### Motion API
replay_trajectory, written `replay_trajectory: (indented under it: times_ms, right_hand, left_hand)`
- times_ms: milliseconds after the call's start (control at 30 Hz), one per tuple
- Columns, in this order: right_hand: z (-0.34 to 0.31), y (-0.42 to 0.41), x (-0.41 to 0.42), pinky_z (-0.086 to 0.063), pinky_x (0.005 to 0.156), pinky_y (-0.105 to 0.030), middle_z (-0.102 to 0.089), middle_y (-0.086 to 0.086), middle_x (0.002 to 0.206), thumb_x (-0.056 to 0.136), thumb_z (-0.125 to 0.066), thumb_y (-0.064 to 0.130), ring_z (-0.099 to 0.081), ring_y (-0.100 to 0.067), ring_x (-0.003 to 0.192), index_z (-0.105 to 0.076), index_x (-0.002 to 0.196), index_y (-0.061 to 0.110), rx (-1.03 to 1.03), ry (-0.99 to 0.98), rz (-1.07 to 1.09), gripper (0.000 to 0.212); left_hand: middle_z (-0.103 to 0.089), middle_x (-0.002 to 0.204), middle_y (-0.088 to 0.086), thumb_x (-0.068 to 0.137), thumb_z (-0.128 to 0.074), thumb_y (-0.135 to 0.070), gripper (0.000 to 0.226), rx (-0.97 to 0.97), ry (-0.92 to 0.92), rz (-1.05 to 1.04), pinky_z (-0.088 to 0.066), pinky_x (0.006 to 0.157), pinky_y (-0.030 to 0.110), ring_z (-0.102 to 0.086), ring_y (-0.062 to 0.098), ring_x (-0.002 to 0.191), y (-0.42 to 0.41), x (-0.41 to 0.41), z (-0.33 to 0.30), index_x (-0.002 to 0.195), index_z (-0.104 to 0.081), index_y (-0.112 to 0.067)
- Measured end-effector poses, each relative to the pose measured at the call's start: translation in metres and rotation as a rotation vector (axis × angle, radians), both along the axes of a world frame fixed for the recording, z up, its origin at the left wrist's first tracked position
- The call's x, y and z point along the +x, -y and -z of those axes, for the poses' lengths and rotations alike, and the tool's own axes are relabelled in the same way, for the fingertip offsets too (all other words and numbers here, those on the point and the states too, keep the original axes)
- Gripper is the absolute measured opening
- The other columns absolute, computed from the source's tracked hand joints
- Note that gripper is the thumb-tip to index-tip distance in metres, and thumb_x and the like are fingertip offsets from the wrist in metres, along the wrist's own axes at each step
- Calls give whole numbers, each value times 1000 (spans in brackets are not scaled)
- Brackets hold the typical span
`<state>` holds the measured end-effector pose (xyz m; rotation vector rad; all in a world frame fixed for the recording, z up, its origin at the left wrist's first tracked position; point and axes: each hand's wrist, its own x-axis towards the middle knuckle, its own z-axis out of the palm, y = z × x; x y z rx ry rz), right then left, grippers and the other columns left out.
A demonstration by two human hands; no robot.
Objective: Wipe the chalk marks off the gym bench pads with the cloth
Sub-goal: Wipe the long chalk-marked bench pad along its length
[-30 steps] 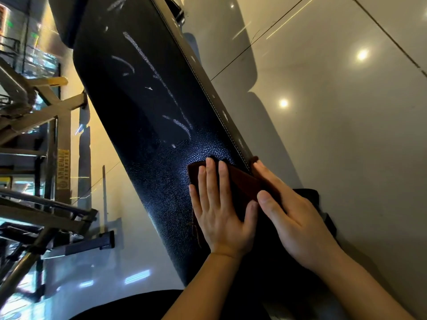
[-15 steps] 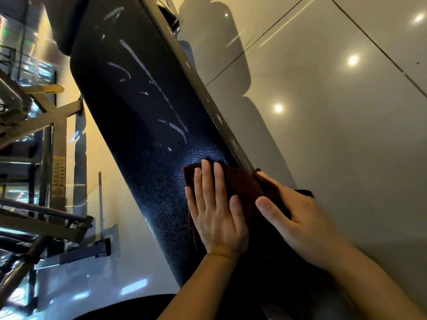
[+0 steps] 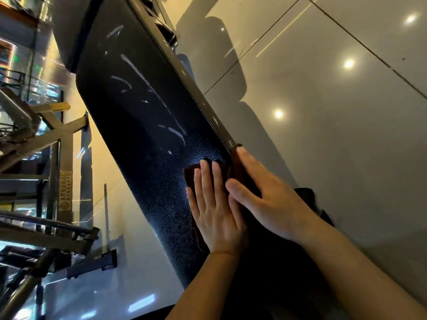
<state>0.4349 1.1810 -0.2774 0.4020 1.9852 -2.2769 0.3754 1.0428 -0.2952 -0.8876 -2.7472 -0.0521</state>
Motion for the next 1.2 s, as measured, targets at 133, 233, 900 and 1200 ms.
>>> replay_trajectory:
  times_ms: [133,233,900,1200]
  right_hand:
    - [22,2,49,-32,101,-12,-32,44,139,67,-34,89,-27,21,129,-15,138,66,36,39,-19,77]
    - [19,1,50,-20,112,-15,-18,58,126,61,-36,89,-14,30,126,-9,122,77,42,64,-52,68]
    - [14,0,2,-19,121,-35,6,37,154,62,-40,89,-2,12,142,7,143,60,56,-79,-54,98]
    - [24,4,41,-31,116,-36,-14,38,152,62,-54,86,-17,14,139,3,125,81,-43,-73,-55,86]
  left_hand:
    - [-15,160,0,101,-10,-43,57,5,18,-15,-5,121,39,-9,15,149,-1,1,-1,154,-14,-20]
    - [-15,160,-1,101,-8,-42,57,0,20,-19,-6,121,40,-10,16,149,-1,1,-1,153,-16,-19]
    - [-19,156,1,95,-27,-32,57,-13,-31,-51,-6,119,37,-16,19,146,-5,0,0,149,-20,-16]
    - [-23,157,4,101,-7,-47,59,3,17,-49,-8,120,40,-16,19,147,-5,0,-3,150,-19,-19]
